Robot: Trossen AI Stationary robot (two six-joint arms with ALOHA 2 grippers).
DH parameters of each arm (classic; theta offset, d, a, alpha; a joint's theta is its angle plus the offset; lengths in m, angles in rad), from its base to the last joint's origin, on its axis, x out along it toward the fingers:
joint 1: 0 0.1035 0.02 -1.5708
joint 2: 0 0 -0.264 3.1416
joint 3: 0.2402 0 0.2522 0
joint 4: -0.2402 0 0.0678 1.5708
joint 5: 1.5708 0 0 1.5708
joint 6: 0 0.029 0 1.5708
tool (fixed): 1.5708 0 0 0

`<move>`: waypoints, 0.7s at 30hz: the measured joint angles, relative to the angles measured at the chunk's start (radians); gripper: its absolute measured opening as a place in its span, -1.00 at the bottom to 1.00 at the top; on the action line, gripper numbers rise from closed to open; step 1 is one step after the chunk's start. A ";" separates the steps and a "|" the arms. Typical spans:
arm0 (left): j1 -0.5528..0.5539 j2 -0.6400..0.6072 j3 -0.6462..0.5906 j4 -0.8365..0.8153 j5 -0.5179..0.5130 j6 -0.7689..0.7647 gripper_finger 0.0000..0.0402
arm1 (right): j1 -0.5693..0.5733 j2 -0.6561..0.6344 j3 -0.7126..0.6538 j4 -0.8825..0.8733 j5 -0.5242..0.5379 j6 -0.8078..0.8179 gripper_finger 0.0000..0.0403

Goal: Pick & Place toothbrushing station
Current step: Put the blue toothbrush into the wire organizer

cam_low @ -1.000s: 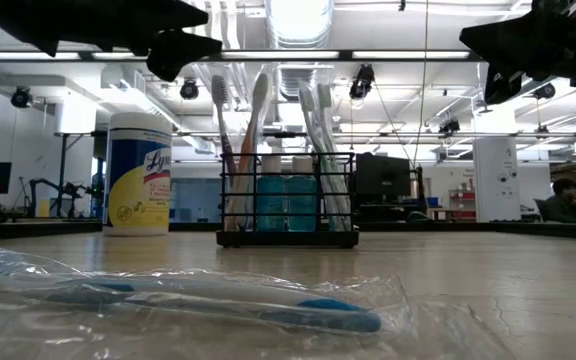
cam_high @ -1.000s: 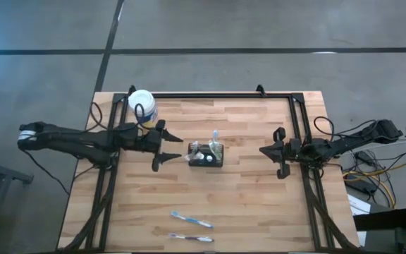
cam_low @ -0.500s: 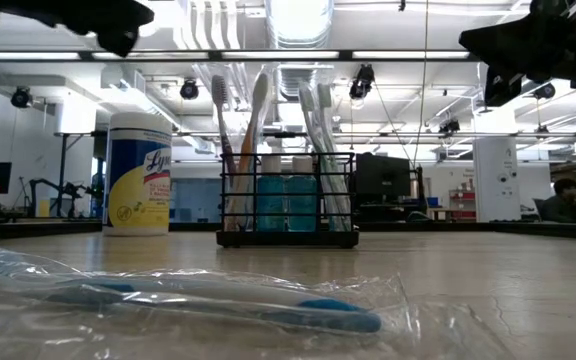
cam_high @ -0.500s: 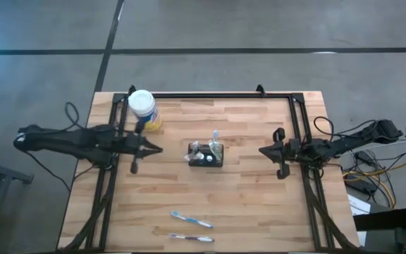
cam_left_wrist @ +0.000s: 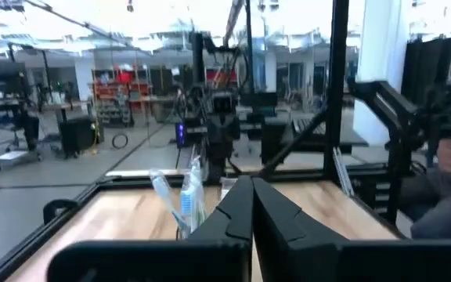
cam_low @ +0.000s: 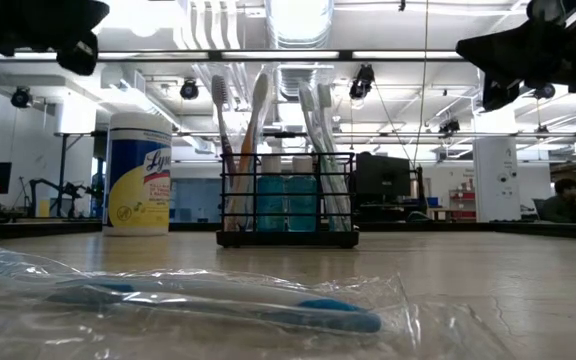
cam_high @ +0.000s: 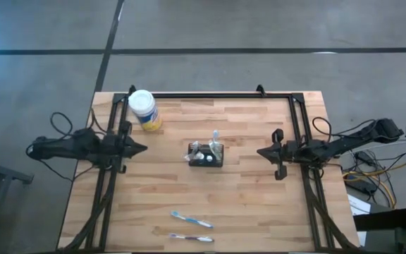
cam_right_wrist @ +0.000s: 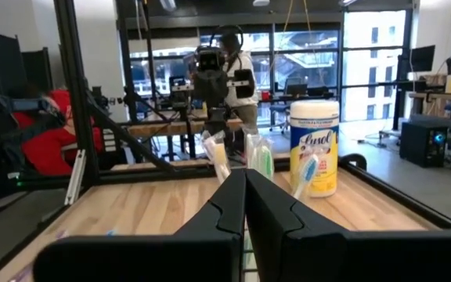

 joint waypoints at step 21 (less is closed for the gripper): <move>0.003 -0.082 -0.228 0.055 -0.054 0.015 -0.98 | 0.025 0.275 0.344 -0.266 -0.036 0.056 -0.96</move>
